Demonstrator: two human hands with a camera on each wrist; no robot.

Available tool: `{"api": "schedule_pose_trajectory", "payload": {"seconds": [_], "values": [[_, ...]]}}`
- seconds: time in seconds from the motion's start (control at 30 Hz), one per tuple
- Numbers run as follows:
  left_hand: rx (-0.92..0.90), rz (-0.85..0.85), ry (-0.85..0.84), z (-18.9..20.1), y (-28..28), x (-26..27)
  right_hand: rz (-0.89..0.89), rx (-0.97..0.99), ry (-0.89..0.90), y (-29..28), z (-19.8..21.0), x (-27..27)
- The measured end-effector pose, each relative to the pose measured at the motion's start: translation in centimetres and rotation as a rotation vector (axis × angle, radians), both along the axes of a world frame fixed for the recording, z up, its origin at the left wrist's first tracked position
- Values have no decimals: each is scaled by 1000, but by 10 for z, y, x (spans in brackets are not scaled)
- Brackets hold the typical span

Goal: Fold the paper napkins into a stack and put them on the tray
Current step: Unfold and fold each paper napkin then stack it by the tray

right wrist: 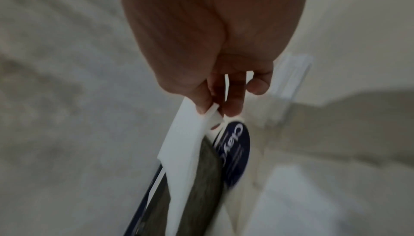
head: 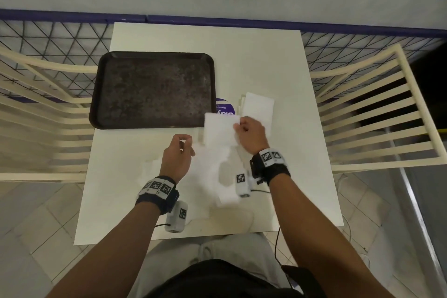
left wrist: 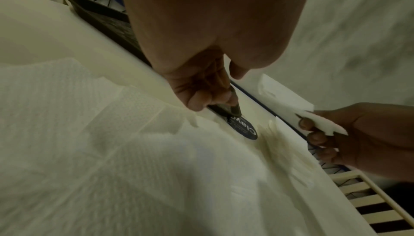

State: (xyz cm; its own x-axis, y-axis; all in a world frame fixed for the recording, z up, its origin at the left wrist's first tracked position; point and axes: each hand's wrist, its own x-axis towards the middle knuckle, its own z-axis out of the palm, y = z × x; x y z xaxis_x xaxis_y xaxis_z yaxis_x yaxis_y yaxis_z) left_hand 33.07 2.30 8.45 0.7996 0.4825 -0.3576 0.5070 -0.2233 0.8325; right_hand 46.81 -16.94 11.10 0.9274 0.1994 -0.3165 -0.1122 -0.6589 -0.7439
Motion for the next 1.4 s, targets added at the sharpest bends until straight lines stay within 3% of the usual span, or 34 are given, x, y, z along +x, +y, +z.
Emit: {"api": "schedule_pose_trajectory", "payload": {"seconds": [0.17, 0.3, 0.73, 0.9, 1.13, 1.27, 1.4], "values": [[-25, -34, 79, -13, 4, -8, -195, -117, -73, -36, -3, 80], [-31, -4, 134, -21, 5, -9, -218, -189, -31, -49, -16, 114], [-22, 1, 180, -19, 2, -4, -283, -204, 2, -60, -47, 112], [-18, -6, 171, -17, 3, -6, -383, -218, 111, -56, -49, 115], [-12, 6, 174, -14, 9, -13, -288, -165, 108, -54, -48, 119], [-12, 18, 178, -13, 10, -18, -245, -245, 105, -50, -40, 121], [-19, 37, 186, -14, 10, -21, 17, -343, 1, -40, -19, 129]]}}
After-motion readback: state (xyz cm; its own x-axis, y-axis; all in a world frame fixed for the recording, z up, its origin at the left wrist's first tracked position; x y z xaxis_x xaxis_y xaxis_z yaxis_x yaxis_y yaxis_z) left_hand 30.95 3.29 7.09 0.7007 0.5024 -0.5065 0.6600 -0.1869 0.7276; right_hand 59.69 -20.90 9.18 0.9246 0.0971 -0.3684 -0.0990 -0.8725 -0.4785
